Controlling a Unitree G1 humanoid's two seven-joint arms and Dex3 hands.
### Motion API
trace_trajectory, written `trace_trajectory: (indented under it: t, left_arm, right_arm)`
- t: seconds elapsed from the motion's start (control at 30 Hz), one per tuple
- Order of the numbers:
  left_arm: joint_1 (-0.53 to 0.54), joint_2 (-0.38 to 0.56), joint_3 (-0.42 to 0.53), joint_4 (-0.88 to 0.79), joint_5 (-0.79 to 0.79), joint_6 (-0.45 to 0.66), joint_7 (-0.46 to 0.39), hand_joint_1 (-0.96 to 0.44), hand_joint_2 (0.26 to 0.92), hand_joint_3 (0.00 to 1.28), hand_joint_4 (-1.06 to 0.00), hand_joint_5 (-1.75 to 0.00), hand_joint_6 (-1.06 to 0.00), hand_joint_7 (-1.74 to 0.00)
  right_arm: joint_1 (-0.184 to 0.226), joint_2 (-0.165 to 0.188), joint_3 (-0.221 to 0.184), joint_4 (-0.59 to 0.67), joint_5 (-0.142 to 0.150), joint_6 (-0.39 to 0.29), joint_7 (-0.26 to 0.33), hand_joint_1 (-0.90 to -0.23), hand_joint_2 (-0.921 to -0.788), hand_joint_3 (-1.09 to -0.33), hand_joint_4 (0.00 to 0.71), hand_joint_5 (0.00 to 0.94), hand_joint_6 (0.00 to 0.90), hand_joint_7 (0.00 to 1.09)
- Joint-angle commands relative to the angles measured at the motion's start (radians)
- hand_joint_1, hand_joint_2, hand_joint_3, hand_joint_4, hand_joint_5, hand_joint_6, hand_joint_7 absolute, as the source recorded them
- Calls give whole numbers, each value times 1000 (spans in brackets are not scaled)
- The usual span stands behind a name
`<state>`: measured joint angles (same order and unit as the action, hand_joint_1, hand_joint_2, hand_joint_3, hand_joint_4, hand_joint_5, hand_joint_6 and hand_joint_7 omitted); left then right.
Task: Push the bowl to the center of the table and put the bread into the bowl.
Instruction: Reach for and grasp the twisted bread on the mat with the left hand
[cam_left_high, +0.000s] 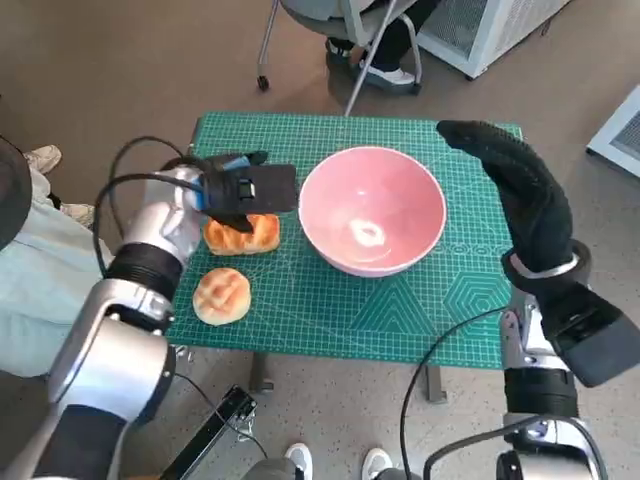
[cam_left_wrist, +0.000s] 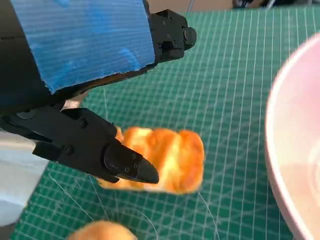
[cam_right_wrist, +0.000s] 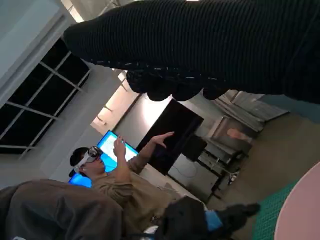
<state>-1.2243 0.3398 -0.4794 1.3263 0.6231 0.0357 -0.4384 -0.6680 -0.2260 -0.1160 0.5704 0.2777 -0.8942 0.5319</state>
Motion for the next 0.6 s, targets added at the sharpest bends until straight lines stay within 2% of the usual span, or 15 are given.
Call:
trace_trajectory:
  t: [0.03,0.6]
  left_arm:
    - [21,-17,-19,18,18,13,14,-337,755,12,1,1,-68,-14]
    - [96,-49,-65,44,51,14,62,-289,771,12,1,1,-94,-21]
  right_arm:
    - [31,-9,-5,-6,3,10,6,-706,-921,-775,330,1,-1,868]
    - [57,-15,-9,-39,-10,7,-7,-695,-921,-775,328,0,-1,869]
